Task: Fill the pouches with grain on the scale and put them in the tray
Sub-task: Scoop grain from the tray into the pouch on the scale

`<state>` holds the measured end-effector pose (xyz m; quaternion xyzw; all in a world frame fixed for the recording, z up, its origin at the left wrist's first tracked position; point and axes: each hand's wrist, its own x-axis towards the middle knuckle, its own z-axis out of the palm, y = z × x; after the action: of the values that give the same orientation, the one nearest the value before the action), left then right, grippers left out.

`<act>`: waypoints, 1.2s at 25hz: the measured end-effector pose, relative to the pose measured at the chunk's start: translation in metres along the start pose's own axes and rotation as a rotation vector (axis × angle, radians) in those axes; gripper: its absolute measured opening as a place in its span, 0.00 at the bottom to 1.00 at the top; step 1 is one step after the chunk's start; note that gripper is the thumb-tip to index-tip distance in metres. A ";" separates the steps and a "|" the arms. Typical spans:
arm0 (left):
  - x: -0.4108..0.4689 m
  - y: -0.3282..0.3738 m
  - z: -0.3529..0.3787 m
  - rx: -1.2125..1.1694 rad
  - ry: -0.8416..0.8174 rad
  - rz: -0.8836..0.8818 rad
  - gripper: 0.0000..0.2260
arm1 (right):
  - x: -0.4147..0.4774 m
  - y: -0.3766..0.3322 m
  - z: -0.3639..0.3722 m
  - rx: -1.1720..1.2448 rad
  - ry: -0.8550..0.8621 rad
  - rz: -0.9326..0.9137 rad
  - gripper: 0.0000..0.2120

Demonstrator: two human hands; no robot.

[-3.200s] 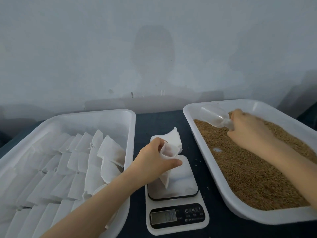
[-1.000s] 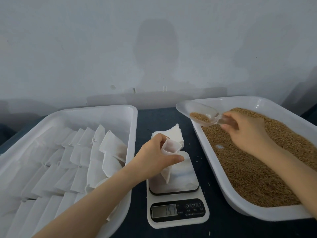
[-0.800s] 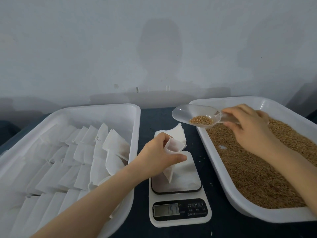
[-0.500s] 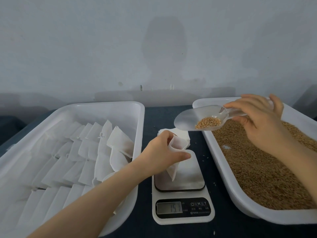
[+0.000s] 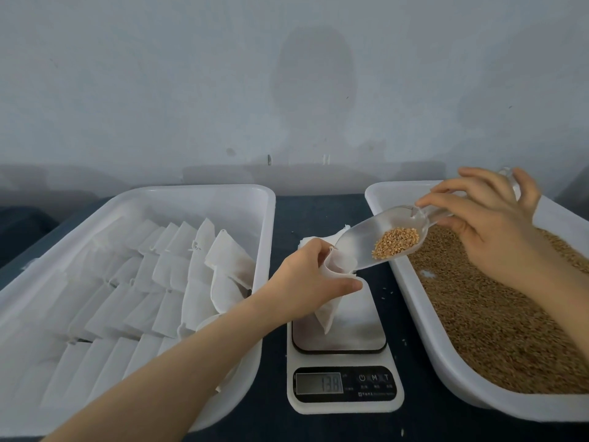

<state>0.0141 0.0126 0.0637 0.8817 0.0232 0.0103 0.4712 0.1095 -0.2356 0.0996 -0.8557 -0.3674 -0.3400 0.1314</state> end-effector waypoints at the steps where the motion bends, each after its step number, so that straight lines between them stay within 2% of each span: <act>1: 0.000 0.000 0.000 0.001 0.002 0.006 0.21 | 0.001 0.001 0.001 -0.011 0.011 -0.020 0.12; 18: -0.001 0.001 -0.001 -0.022 0.015 0.032 0.22 | 0.016 0.001 0.005 -0.228 0.153 -0.257 0.17; 30: -0.003 0.006 -0.002 -0.022 0.015 0.017 0.22 | 0.018 0.001 0.005 -0.243 0.176 -0.270 0.17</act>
<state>0.0111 0.0107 0.0700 0.8765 0.0191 0.0214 0.4806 0.1218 -0.2246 0.1086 -0.7751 -0.4223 -0.4698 0.0119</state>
